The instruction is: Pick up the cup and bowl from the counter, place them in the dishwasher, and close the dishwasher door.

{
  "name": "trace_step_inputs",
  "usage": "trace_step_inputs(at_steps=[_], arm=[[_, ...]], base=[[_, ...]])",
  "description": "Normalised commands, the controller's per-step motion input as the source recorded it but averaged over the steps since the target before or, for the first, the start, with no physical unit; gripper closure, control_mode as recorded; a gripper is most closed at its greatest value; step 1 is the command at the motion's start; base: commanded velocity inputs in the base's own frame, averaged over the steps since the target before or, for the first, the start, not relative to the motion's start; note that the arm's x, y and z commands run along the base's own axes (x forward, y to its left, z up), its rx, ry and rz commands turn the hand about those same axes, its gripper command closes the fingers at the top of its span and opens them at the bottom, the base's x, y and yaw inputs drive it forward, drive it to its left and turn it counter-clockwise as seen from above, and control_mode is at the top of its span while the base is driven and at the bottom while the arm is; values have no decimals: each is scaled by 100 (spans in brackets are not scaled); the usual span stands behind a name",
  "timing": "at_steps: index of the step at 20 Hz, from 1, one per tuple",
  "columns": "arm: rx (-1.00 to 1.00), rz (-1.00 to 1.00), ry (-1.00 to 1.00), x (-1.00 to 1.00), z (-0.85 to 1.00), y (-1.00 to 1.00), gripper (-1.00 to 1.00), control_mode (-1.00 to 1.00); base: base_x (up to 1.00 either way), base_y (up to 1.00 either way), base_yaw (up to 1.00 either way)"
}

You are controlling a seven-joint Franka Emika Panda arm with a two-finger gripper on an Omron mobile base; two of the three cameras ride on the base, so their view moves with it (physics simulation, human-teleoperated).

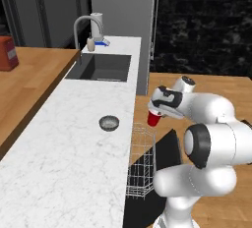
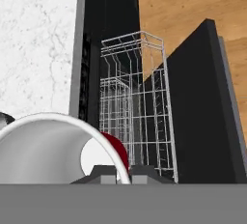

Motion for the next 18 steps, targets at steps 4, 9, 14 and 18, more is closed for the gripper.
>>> trace_step_inputs(at_steps=[4, 9, 14, 18], arm=[[14, -7, 1, -50, -6, -57, 100, -100], [32, -20, 0, -3, -28, -55, 100, -100], [27, -38, 4, 0, -30, -6, 100, -100], [31, -47, 19, 0, -28, 0, 100, -100]], base=[[0, 0, 0], [0, 0, 0], [0, 0, 0], [0, 0, 0]])
